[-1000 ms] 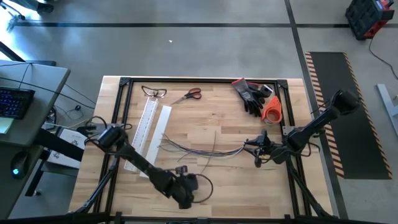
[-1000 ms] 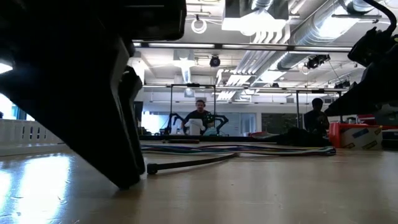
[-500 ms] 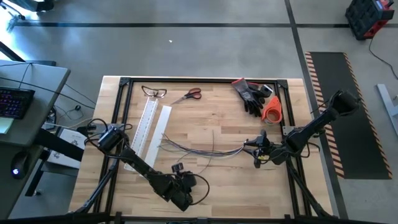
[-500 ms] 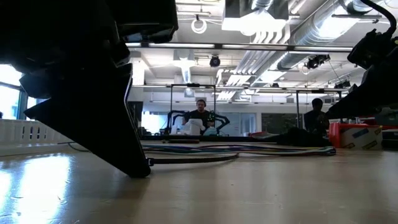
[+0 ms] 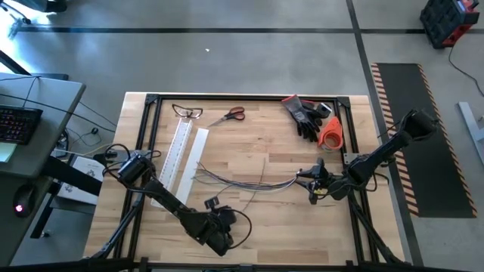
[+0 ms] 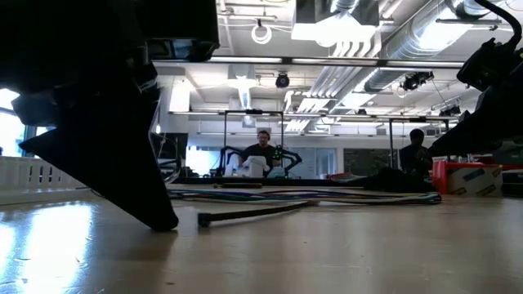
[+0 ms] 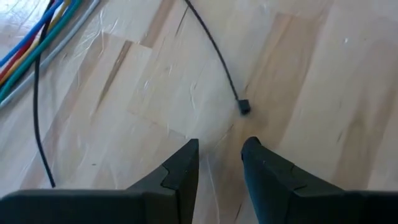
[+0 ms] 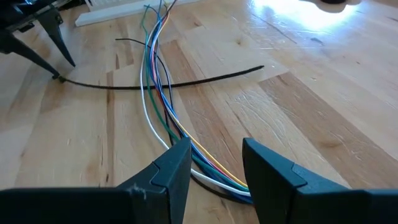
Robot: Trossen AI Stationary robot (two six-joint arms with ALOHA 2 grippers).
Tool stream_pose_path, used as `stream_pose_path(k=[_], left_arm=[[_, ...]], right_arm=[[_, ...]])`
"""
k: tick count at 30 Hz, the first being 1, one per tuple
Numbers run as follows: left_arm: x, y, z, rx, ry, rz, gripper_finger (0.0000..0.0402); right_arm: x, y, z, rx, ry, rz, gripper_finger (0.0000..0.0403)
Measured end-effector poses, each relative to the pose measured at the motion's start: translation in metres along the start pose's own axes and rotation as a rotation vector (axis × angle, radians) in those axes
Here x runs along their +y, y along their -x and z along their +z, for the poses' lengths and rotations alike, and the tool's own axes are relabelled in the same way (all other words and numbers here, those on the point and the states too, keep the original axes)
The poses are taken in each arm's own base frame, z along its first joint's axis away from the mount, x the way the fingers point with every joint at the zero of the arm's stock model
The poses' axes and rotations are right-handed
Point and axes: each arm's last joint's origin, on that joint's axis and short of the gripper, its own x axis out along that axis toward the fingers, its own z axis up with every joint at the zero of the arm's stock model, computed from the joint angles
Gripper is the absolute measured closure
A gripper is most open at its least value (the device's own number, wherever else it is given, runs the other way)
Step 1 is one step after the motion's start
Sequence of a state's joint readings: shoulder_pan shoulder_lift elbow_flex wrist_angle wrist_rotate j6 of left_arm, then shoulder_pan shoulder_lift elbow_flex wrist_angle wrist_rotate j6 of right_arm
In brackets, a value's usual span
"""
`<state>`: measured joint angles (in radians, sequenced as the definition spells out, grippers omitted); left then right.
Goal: Ziptie cables
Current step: Wrap the black zip tie around the cable
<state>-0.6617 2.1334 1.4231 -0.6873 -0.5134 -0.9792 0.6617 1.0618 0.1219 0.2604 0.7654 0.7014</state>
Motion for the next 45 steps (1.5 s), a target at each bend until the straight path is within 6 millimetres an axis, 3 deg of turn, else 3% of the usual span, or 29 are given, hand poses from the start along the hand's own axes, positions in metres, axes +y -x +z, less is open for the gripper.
stream_pose_path(k=[9,21,25,30,38,45], left_arm=[[-0.007,0.001,-0.001,-0.045,-0.080,-0.035,0.0298],[-0.010,-0.012,0.003,-0.129,-0.038,-0.004,0.0299],[-0.009,-0.013,0.005,-0.125,-0.023,-0.007,0.0325],[-0.009,-0.012,0.007,-0.125,-0.059,0.000,0.0388],[-0.008,-0.003,0.041,-0.130,-0.144,0.015,0.0400],[0.000,0.003,0.075,-0.148,-0.254,0.030,0.0401]], right_arm=[[0.000,0.000,0.000,0.000,0.002,0.000,0.0275],[0.000,0.000,0.000,0.008,-0.002,0.009,0.0275],[0.000,0.000,0.000,0.010,-0.005,0.012,0.0275],[0.004,0.000,0.002,0.019,0.000,0.071,0.0275],[0.020,0.002,0.017,-0.085,0.121,0.287,0.0275],[0.037,-0.011,0.014,-0.037,0.285,0.308,0.0275]])
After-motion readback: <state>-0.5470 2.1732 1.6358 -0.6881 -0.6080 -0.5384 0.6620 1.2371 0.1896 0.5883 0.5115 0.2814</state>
